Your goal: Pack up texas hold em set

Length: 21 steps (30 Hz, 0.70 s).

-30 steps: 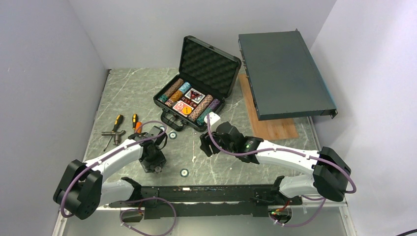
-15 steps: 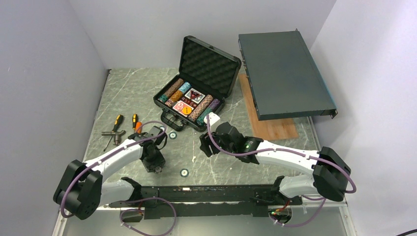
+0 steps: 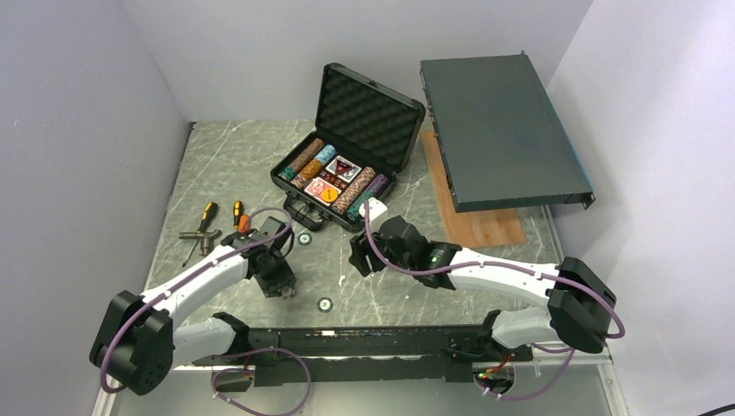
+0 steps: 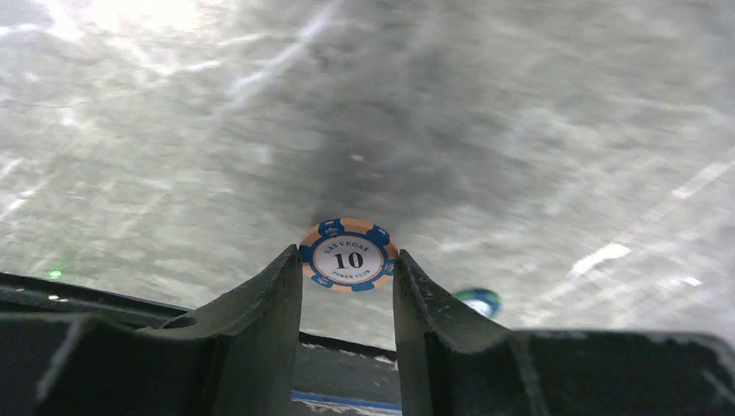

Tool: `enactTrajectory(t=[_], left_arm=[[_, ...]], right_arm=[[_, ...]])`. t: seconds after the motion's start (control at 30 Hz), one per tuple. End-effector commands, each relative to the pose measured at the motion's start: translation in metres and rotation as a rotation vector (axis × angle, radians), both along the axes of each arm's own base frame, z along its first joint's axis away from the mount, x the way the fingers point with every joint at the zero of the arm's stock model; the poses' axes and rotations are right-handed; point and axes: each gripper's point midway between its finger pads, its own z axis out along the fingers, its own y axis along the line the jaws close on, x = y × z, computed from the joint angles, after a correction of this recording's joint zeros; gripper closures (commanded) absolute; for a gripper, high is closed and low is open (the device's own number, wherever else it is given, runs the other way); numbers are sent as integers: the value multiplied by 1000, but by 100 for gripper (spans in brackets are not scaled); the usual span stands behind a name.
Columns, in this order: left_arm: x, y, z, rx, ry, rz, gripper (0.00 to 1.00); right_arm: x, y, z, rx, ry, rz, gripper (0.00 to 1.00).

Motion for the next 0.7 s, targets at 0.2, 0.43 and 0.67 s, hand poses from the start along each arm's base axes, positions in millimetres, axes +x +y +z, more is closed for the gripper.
enactTrajectory(t=[0.2,0.43,0.67], left_arm=[[62,-86,90,-440,-232,-78,70],[72,-118,115,-625,-261,-110,70],[71,-130,113,-720,-249,-96,72]], right_arm=[[-8,27,37,360,33,-30,28],[-10,48,32,409,110,-10,35],[-5,58,26,429,144,-43,40]])
